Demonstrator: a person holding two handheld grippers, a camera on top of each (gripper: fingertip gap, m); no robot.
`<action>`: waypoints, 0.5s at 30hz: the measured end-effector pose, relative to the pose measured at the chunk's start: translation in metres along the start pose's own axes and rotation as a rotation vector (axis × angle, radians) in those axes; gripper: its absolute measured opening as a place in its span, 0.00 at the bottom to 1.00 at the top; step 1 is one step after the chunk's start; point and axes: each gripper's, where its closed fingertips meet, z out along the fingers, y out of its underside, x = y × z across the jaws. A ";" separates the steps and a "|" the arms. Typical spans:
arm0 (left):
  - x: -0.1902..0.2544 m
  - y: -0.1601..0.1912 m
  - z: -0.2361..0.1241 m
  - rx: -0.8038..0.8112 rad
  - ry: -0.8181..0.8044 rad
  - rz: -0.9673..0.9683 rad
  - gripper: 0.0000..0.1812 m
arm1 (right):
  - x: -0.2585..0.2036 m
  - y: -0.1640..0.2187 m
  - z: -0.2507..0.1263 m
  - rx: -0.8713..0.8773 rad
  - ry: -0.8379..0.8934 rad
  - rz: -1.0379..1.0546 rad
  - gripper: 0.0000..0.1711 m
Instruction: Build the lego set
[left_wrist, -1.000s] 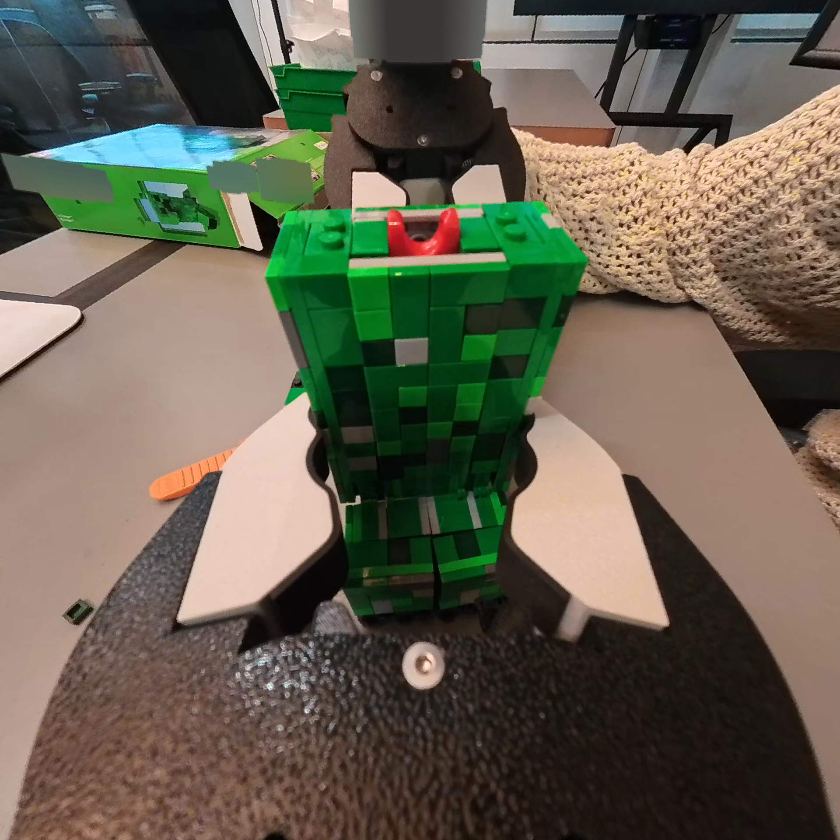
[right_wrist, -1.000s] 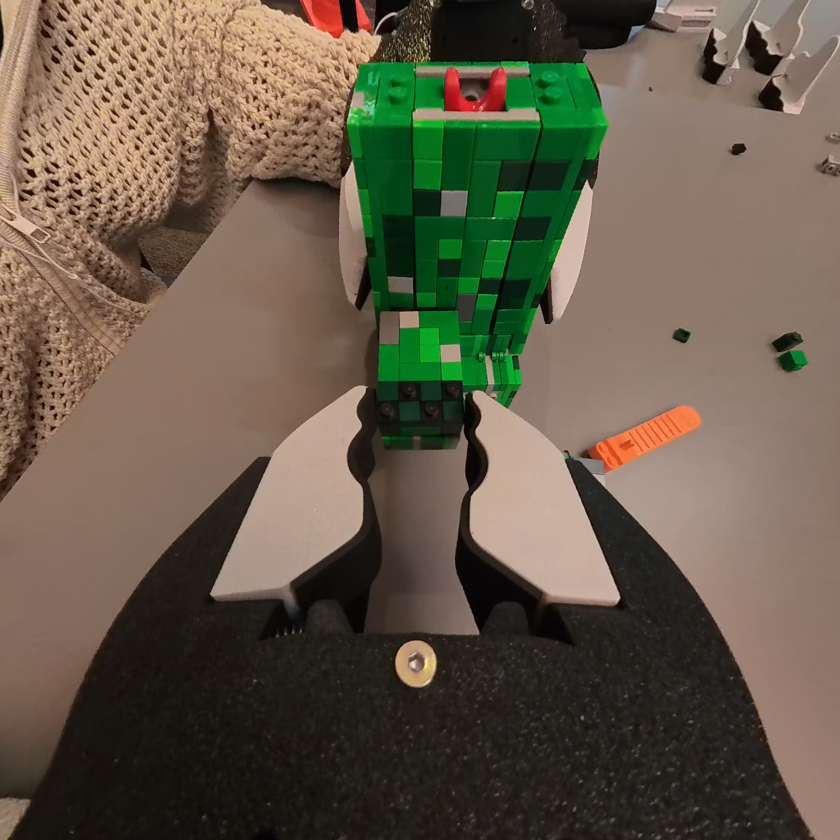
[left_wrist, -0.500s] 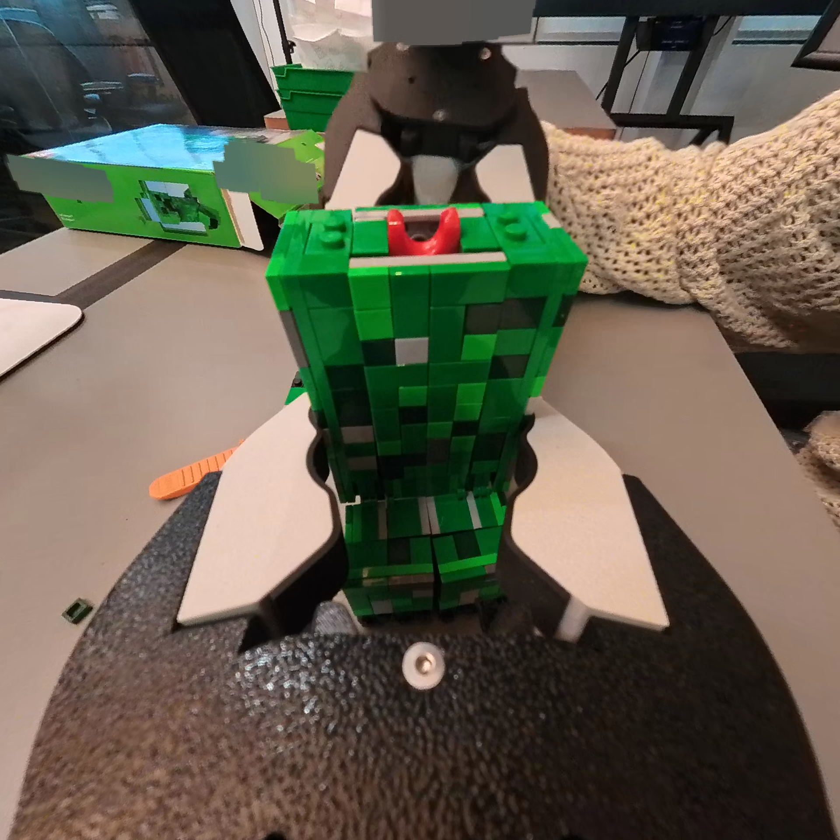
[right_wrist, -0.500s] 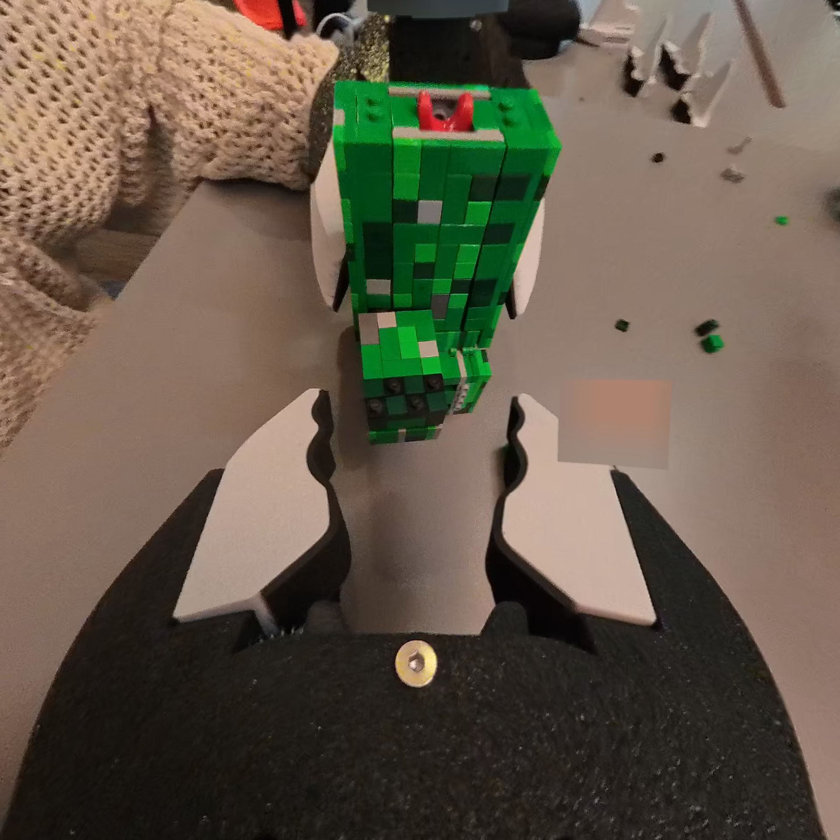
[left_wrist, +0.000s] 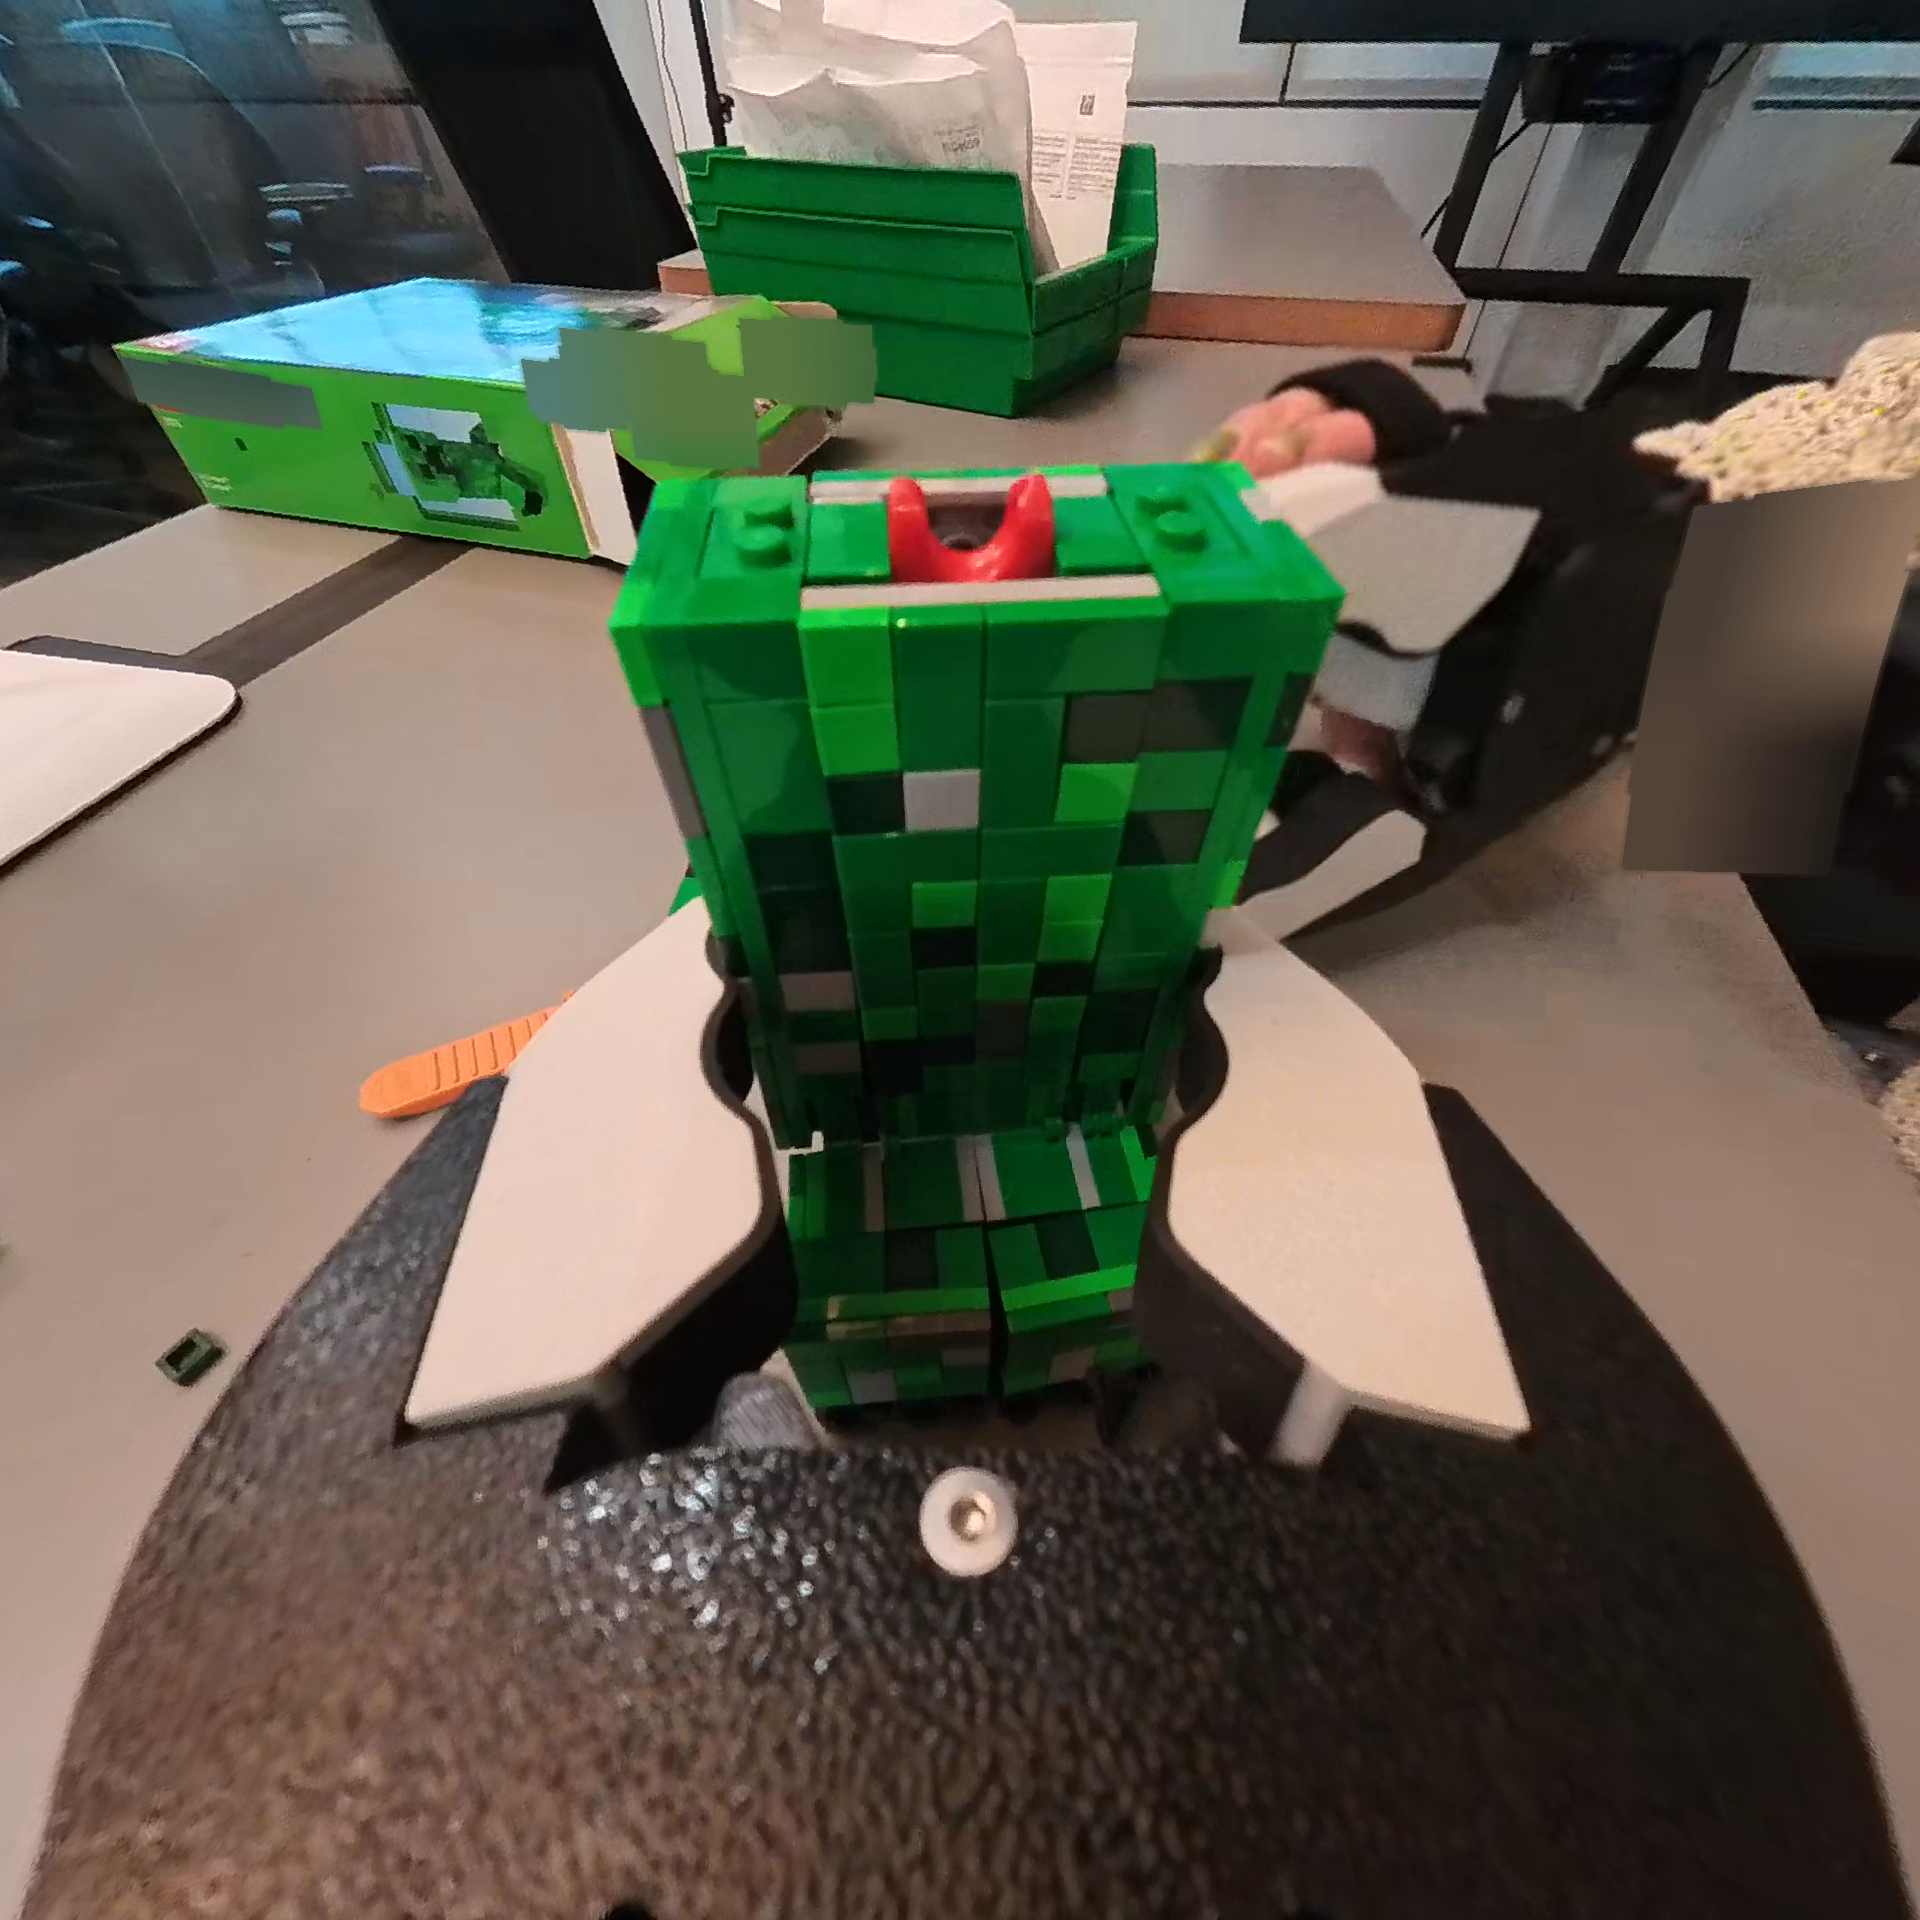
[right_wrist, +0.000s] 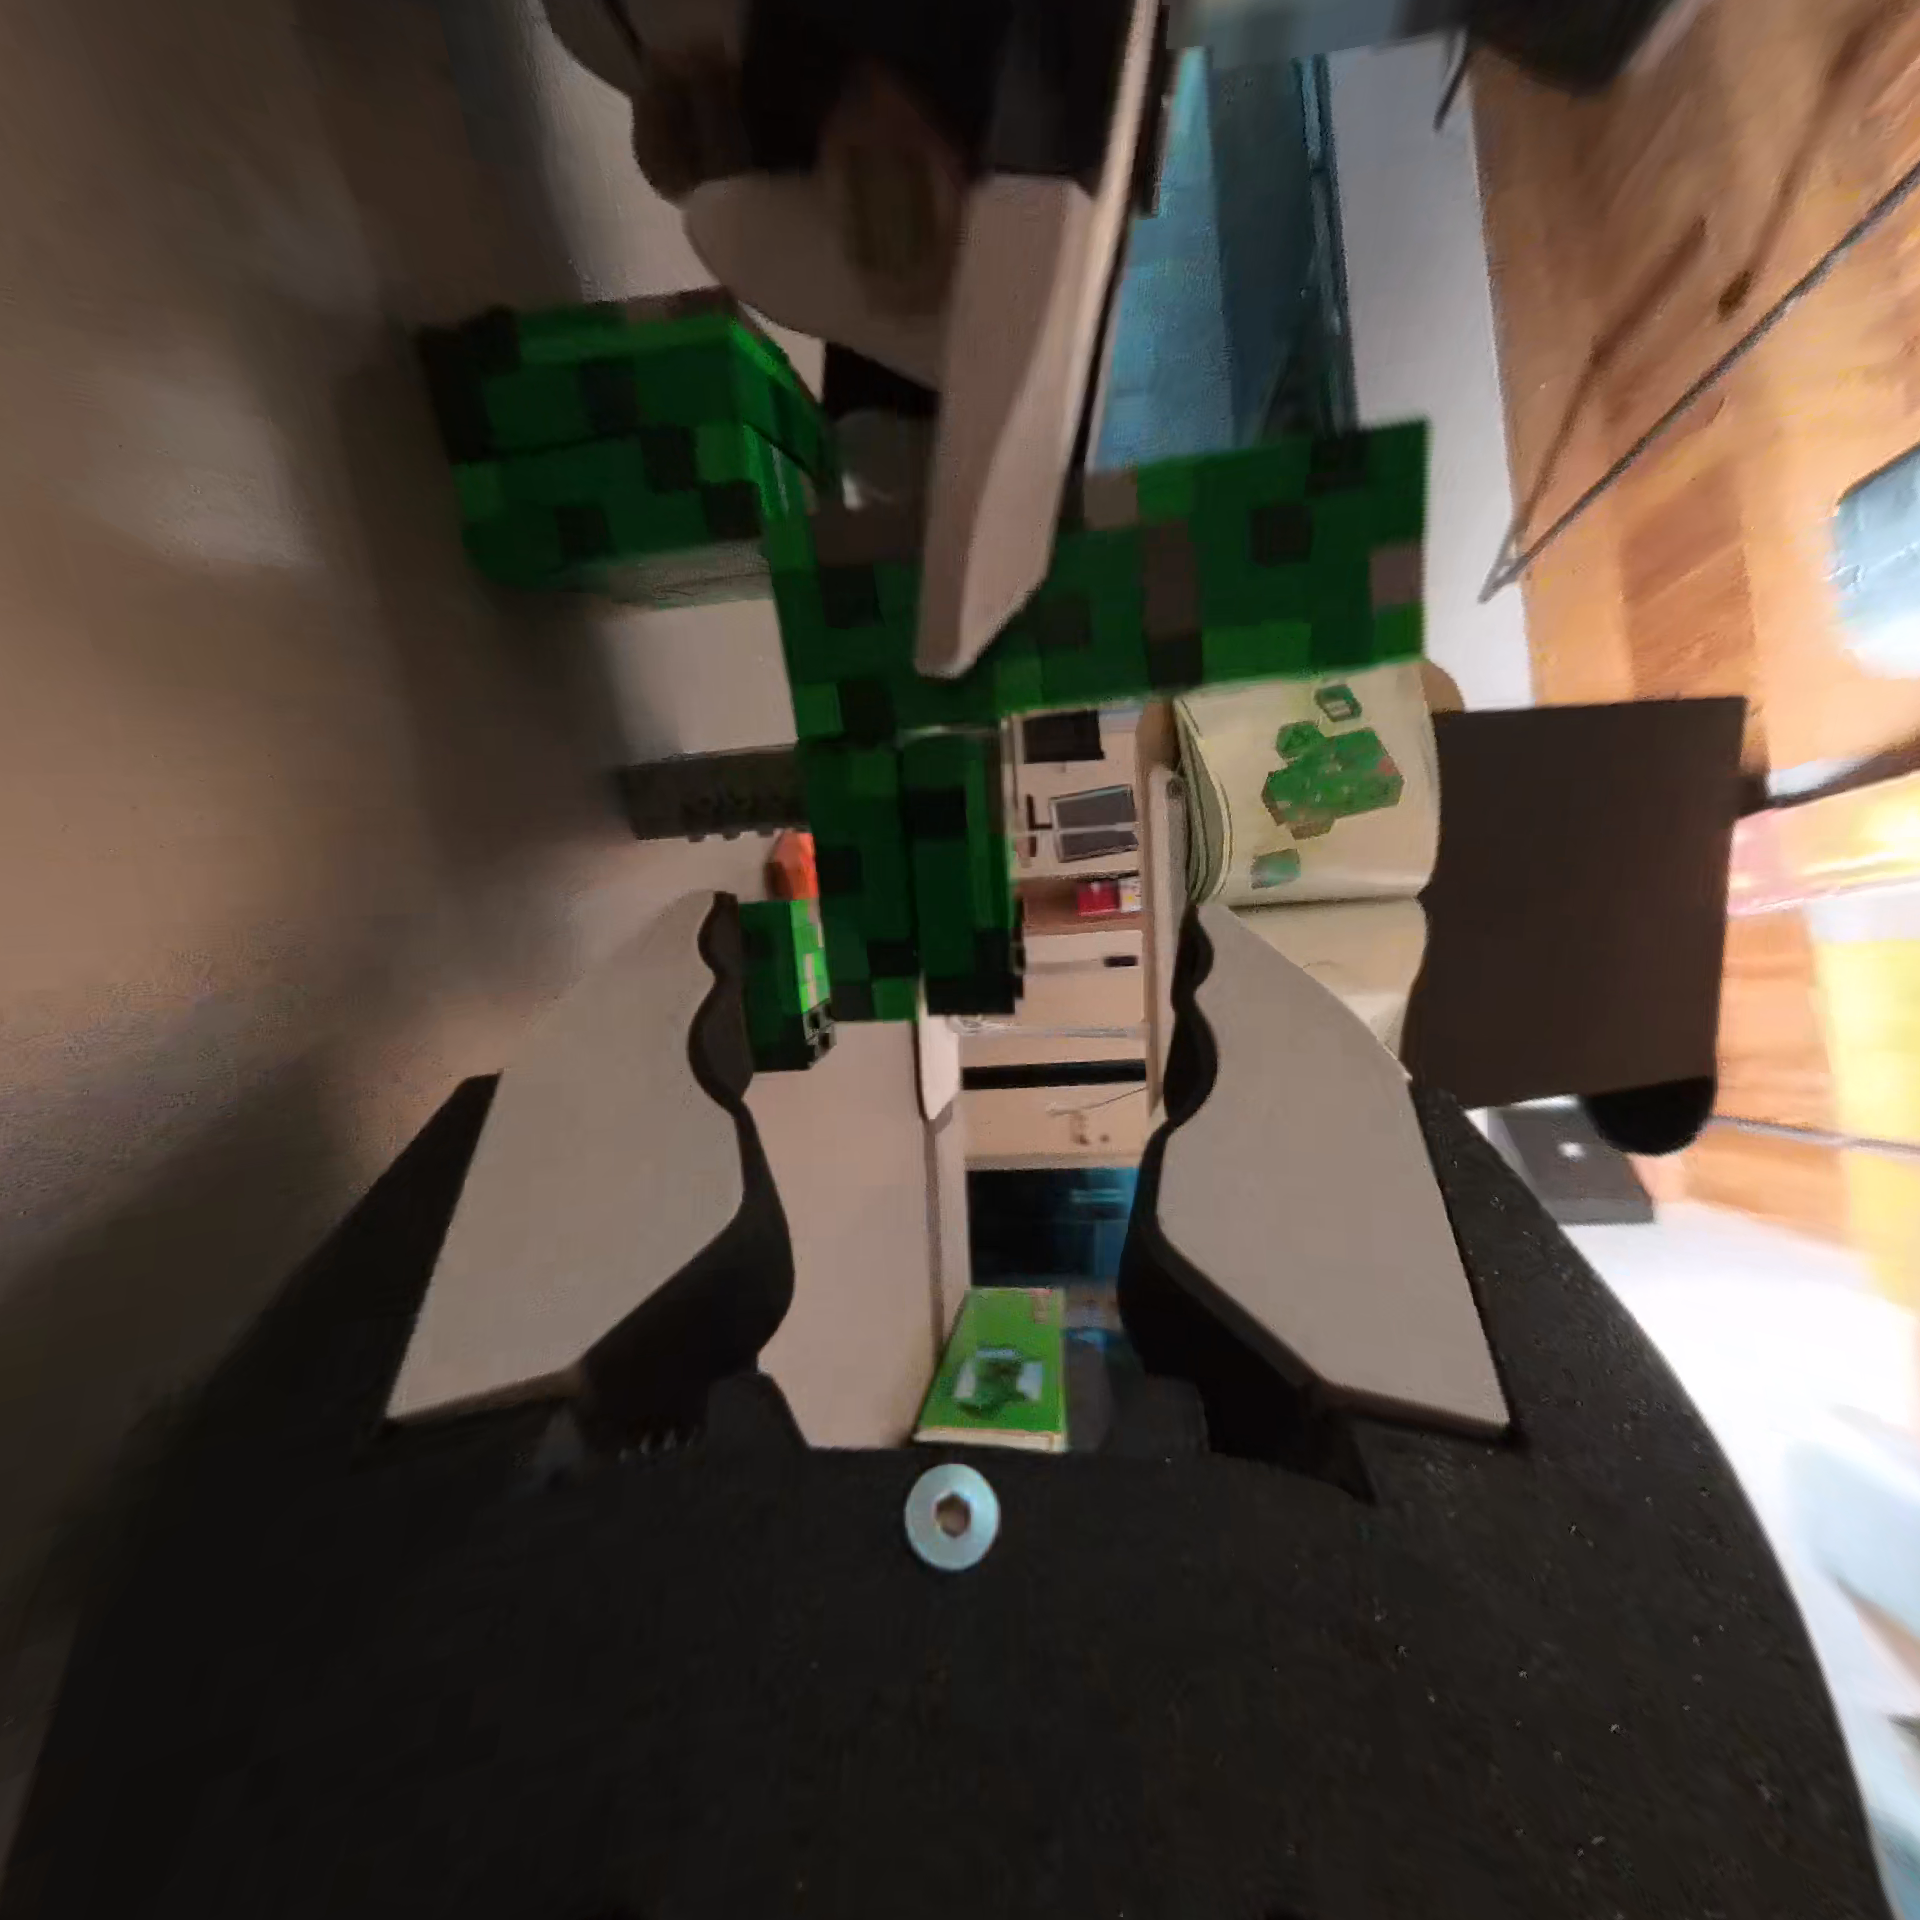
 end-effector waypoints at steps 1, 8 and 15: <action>0.000 0.000 0.000 0.001 -0.001 -0.001 0.44 | -0.003 -0.001 0.004 -0.016 -0.001 -0.016 0.44; 0.000 0.000 0.000 0.007 -0.001 -0.006 0.44 | -0.009 0.001 0.027 -0.118 0.022 -0.114 0.40; -0.001 0.000 0.000 0.008 -0.006 -0.008 0.44 | -0.006 -0.001 0.032 -0.150 0.052 -0.162 0.29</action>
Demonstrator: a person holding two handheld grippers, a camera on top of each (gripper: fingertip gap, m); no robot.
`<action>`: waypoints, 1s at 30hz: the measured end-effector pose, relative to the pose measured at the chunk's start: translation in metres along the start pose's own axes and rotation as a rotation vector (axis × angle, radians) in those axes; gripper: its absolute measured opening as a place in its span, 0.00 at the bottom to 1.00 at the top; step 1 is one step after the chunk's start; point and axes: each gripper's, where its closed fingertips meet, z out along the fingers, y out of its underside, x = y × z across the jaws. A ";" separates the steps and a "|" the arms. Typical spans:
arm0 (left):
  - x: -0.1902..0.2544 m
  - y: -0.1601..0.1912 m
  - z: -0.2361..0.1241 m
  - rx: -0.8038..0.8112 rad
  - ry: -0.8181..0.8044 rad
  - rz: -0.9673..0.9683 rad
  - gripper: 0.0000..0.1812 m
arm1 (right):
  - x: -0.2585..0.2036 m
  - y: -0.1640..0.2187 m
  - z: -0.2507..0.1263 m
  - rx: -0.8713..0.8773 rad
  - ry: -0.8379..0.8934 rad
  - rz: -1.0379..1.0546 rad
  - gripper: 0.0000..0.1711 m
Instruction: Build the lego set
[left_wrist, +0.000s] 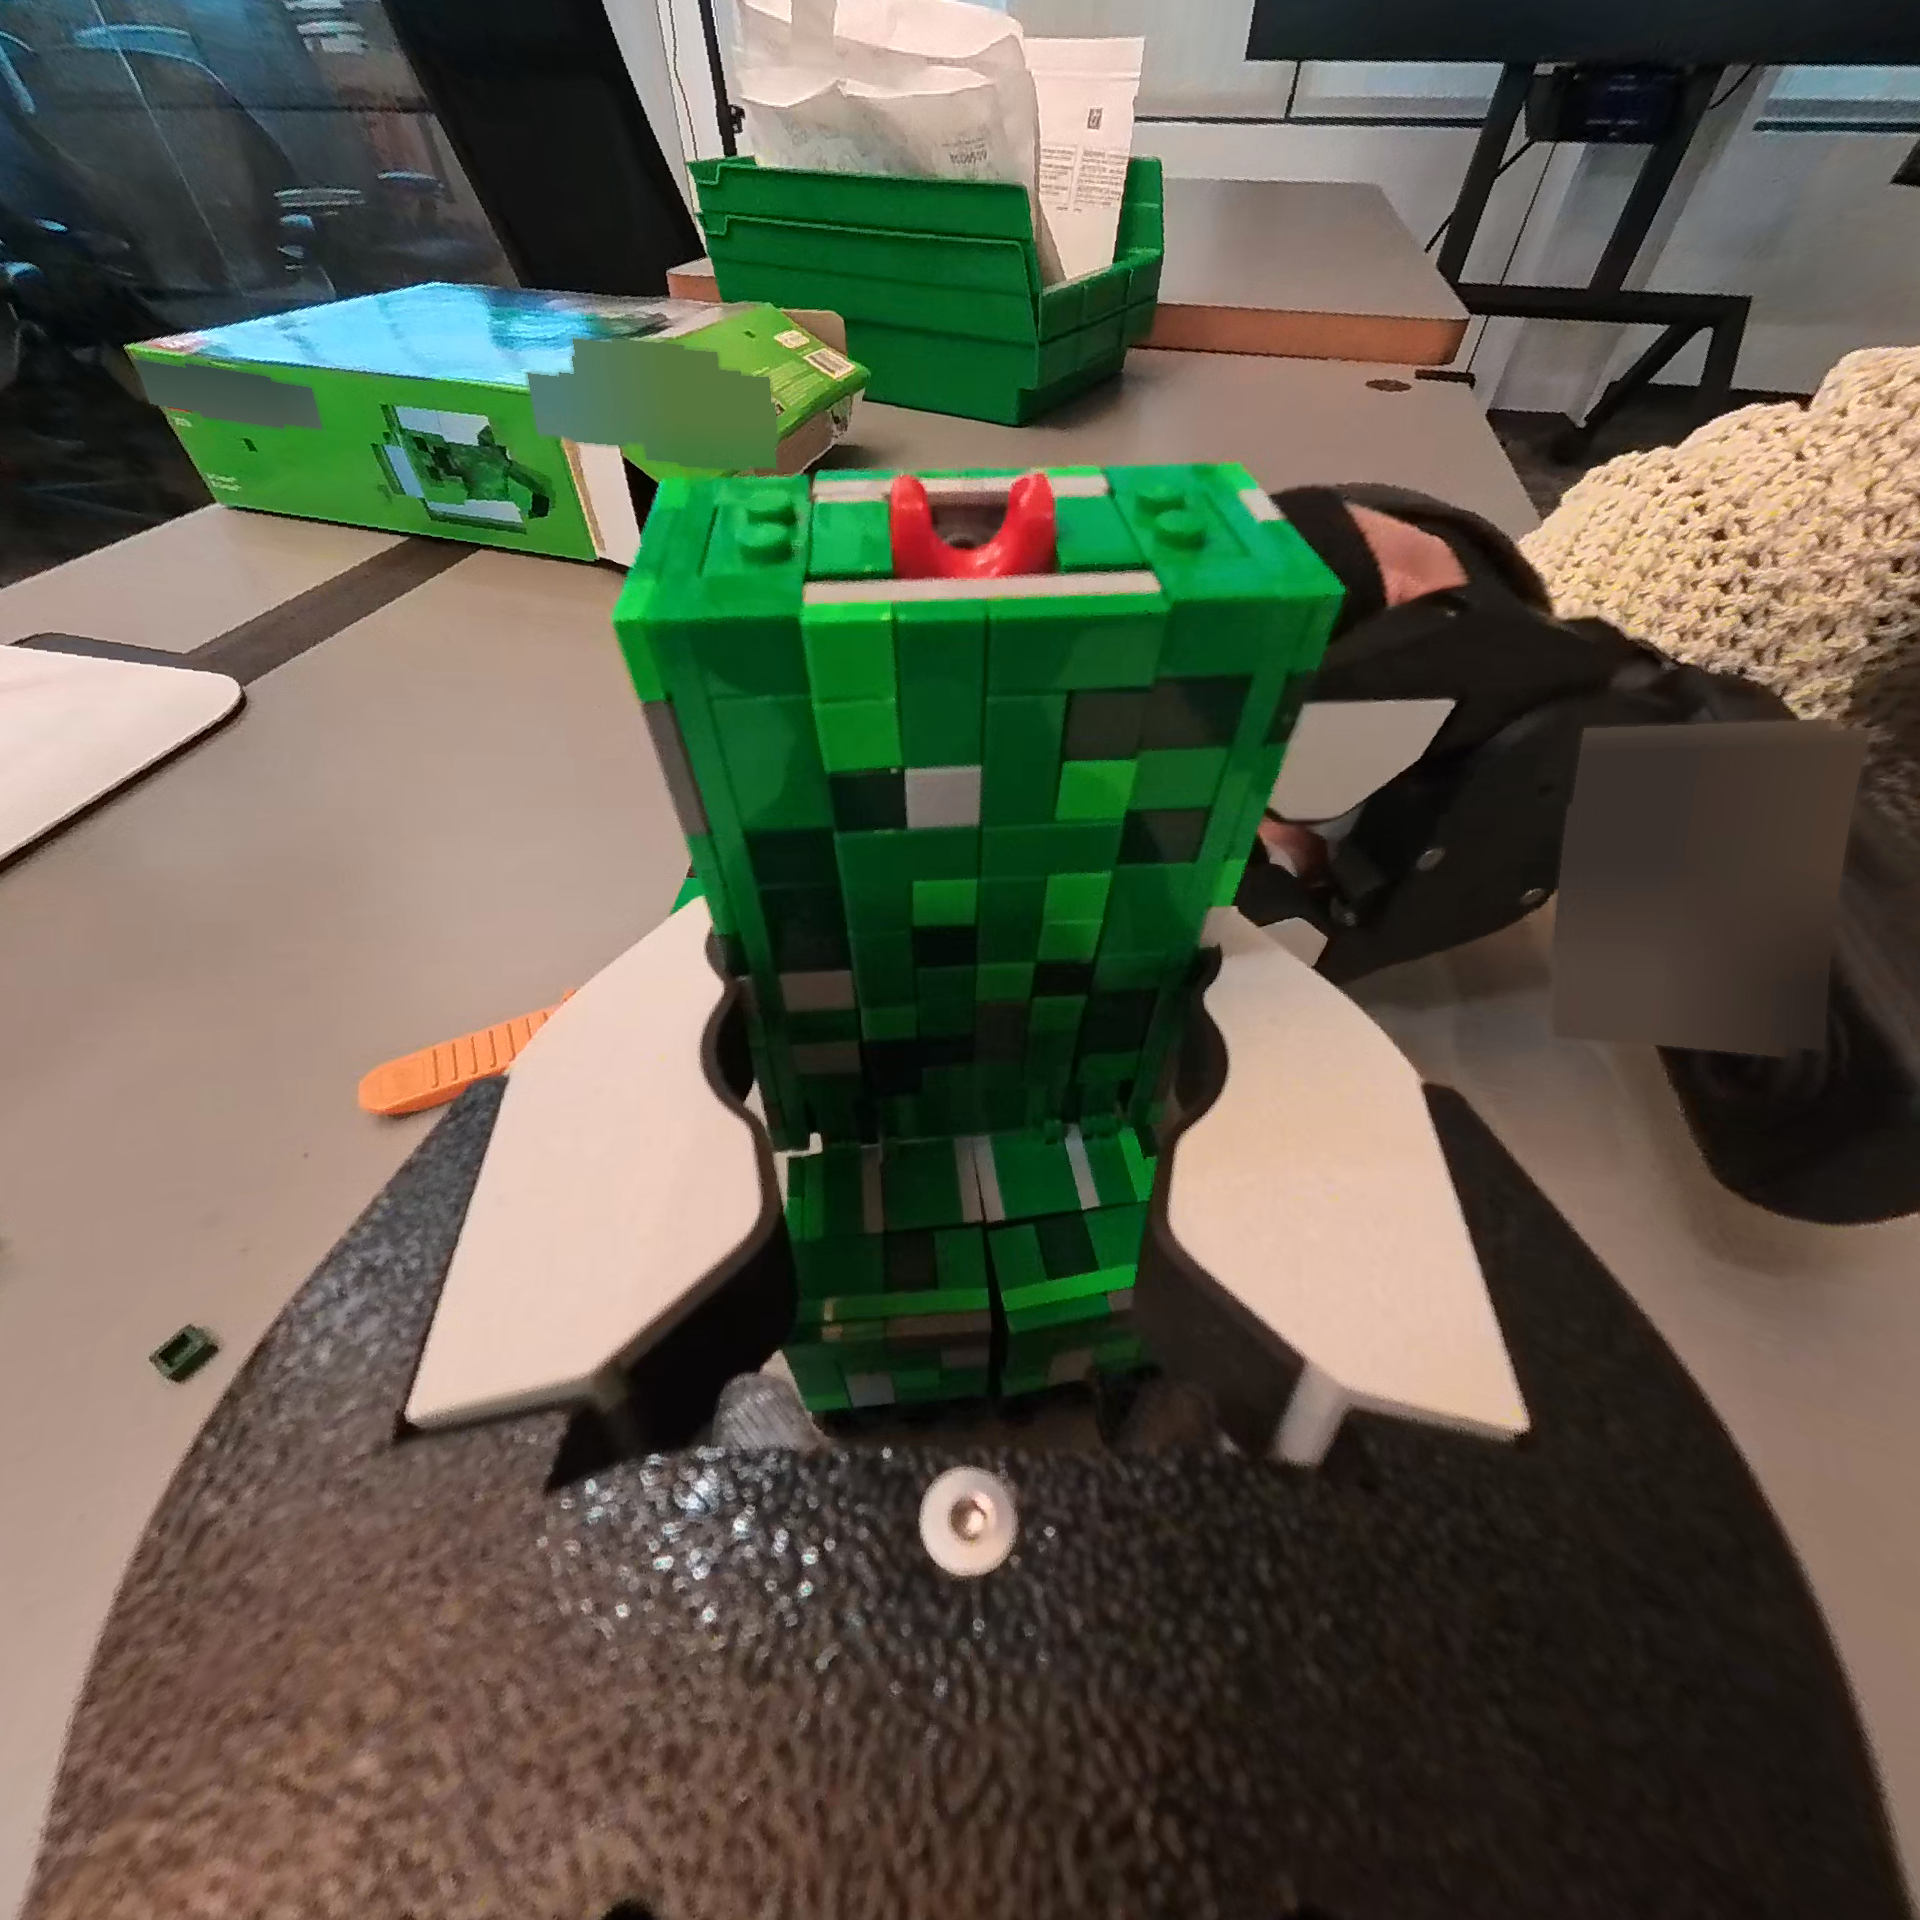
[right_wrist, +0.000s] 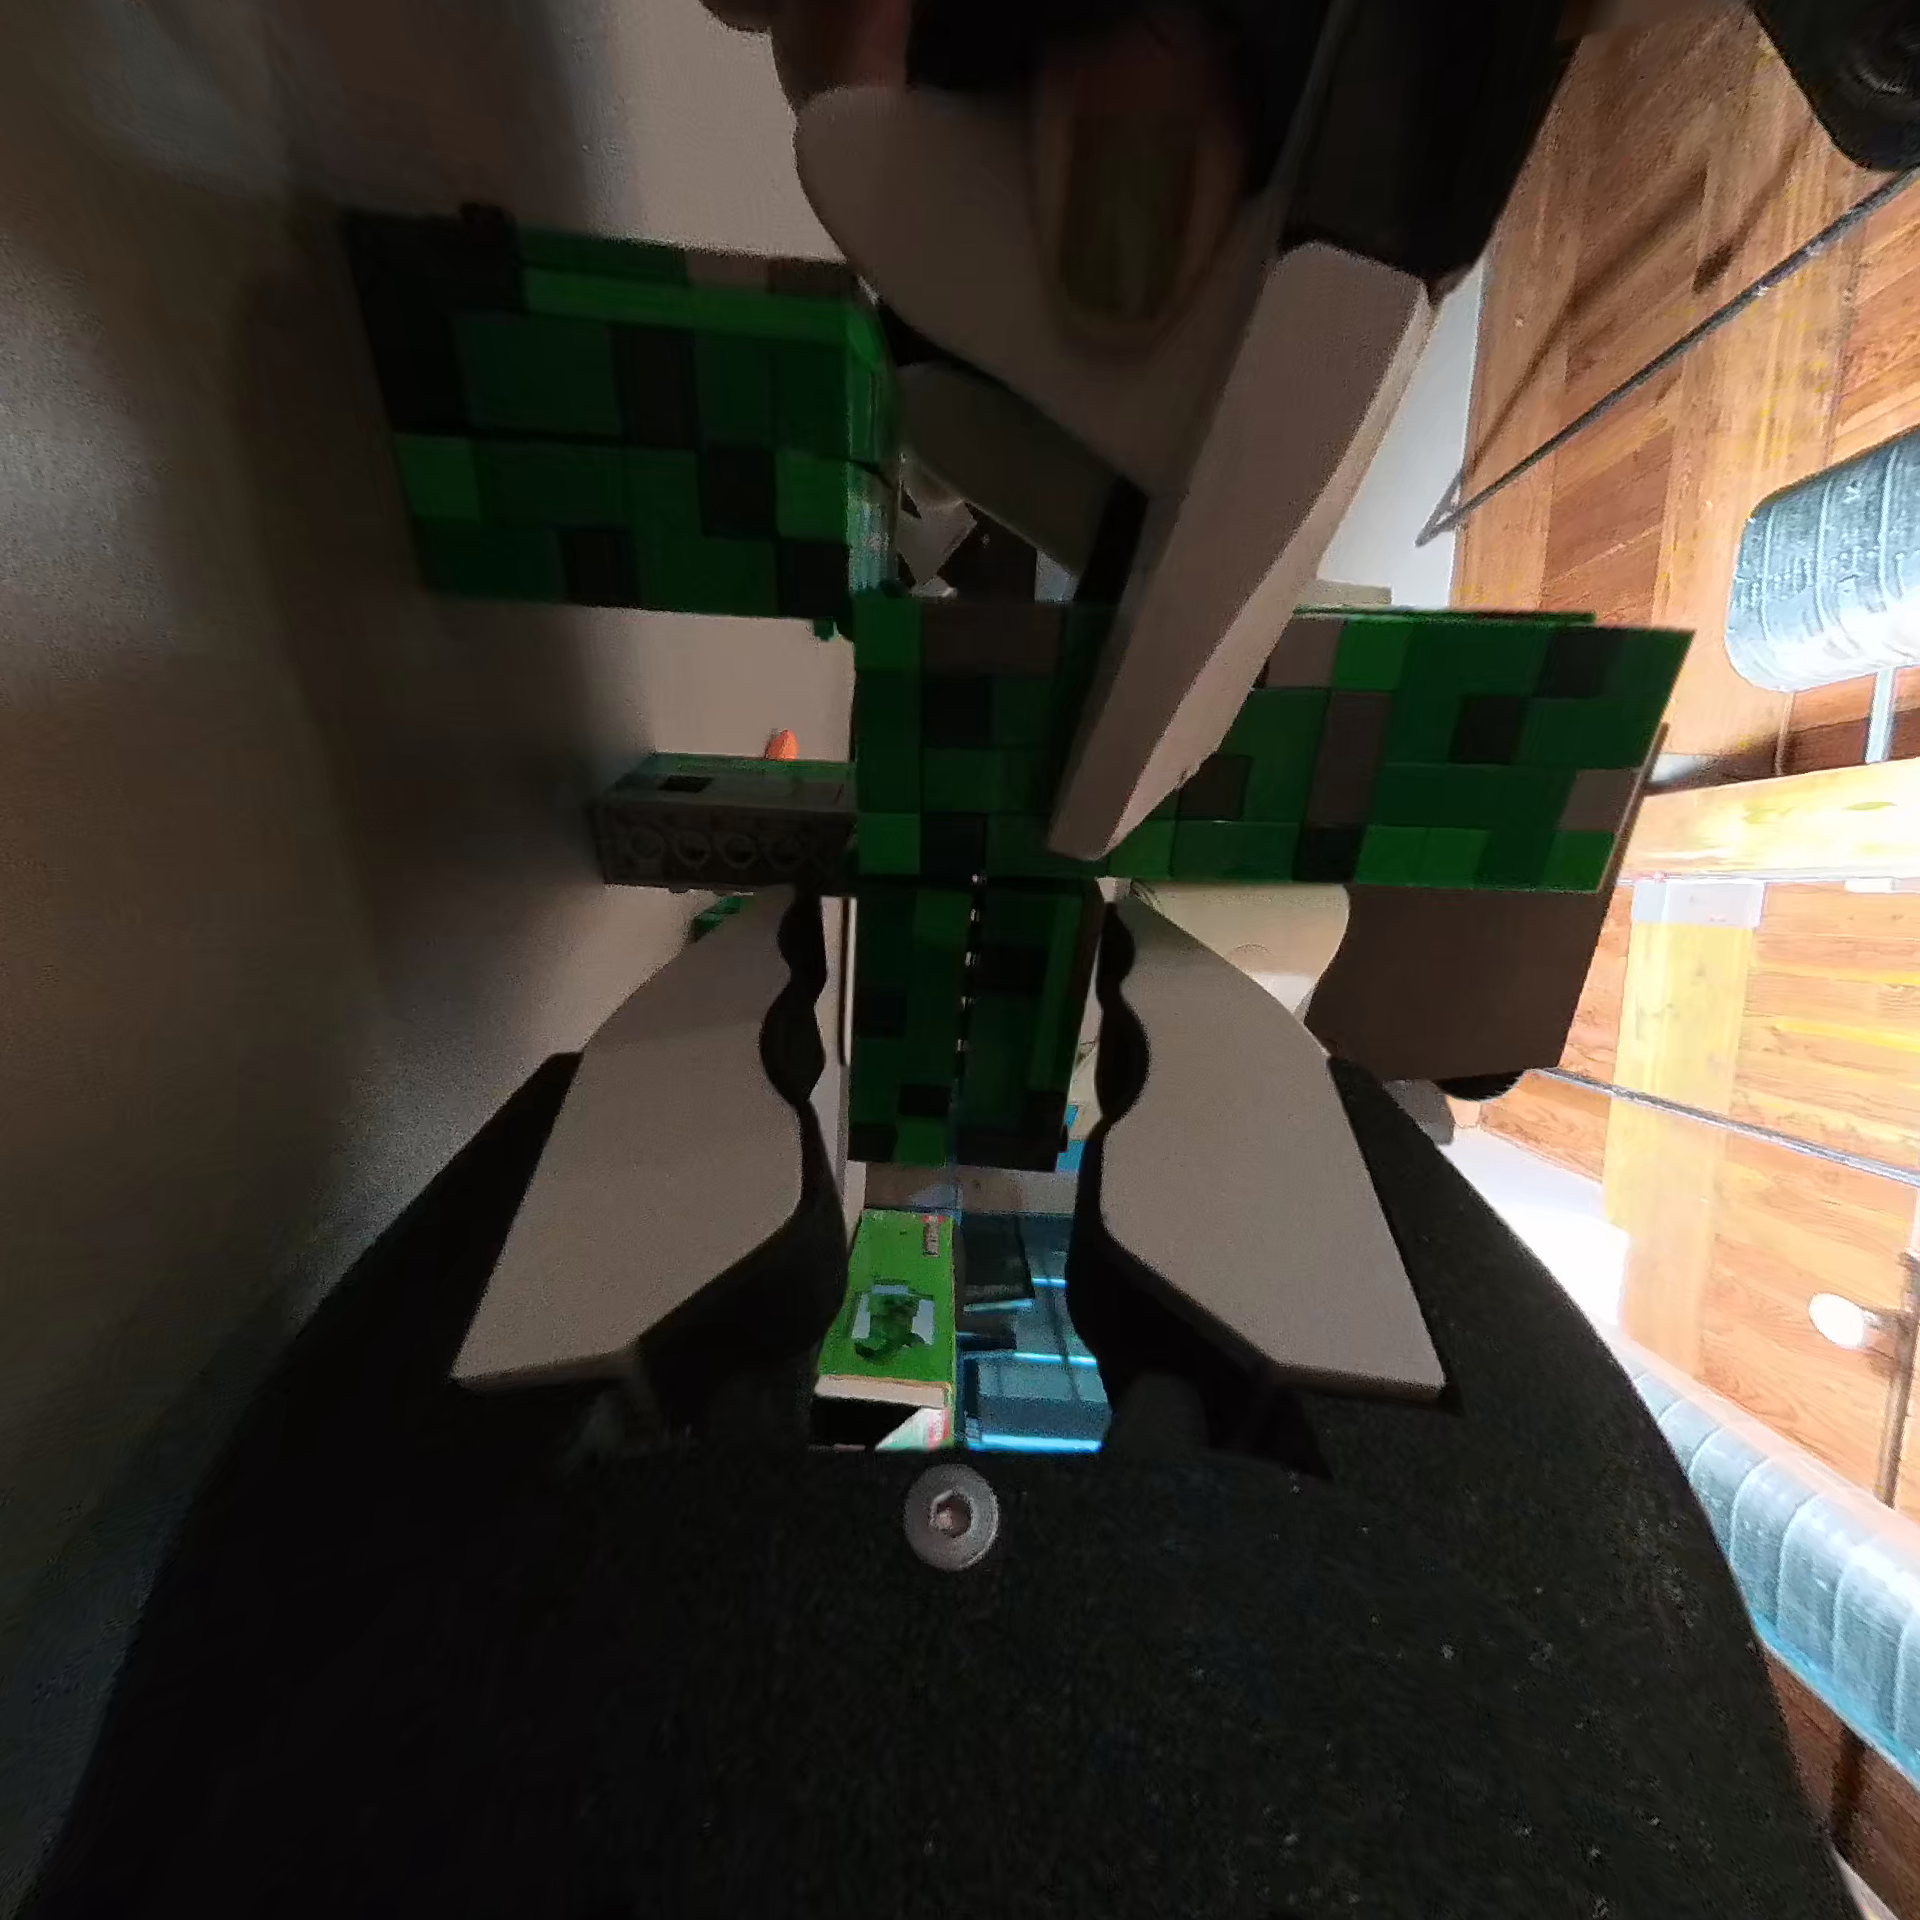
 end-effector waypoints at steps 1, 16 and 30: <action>0.000 0.000 0.000 -0.001 -0.003 0.001 0.44 | 0.001 0.000 0.000 -0.004 0.007 -0.009 0.26; -0.001 -0.001 0.000 0.007 -0.002 -0.004 0.45 | 0.000 0.001 0.002 0.005 -0.026 -0.001 0.23; 0.000 -0.001 0.000 0.007 0.009 -0.004 0.44 | -0.001 0.000 0.002 0.039 -0.040 0.023 0.22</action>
